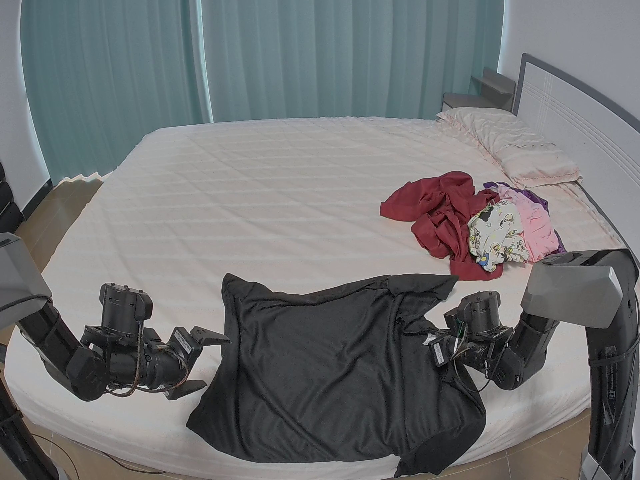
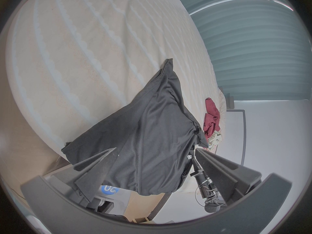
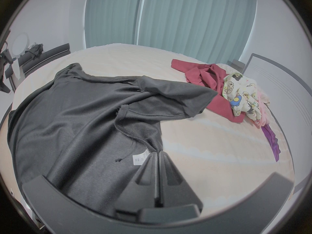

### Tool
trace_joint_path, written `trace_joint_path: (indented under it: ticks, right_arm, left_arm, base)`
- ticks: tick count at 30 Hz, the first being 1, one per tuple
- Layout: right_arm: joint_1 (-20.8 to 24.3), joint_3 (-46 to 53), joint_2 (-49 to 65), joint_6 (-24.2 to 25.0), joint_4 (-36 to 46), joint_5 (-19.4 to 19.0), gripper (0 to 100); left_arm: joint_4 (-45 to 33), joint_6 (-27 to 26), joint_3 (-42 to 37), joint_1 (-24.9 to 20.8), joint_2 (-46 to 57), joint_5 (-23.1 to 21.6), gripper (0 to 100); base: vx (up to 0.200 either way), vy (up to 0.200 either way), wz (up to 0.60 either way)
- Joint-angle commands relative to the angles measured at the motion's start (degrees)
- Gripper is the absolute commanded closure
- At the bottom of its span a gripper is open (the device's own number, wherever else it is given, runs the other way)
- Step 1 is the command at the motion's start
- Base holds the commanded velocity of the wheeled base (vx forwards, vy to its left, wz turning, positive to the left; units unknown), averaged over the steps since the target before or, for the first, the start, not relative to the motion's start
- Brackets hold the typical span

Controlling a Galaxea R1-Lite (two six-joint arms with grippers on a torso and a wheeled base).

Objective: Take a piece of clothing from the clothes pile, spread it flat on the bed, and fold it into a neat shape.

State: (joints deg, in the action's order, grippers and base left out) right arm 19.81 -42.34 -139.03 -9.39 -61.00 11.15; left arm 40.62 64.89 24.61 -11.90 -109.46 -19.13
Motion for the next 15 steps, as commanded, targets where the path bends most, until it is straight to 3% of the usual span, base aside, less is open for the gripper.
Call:
trace_joint_path:
  ticks: [1,6,15]
  right_arm:
    - [-2.41,1.12,1.75,1.83,-0.08,-0.61,100]
    - [-5.66,1.29,2.01,7.01,-0.08,-1.4,100]
    - [-10.58,3.49,2.45,16.68,-0.08,-6.76,100]
  left_arm:
    - [0.16,-0.12,0.08,0.56,-1.55,0.32,0]
    - [2.36,-0.64,0.0,2.58,-2.6,0.23,0]
    - [2.62,-3.72,-0.44,3.55,-4.1,0.93,0]
  base:
    - [0.0,0.0,0.0]
    - [0.0,0.0,0.0]
    - [0.0,0.0,0.0]
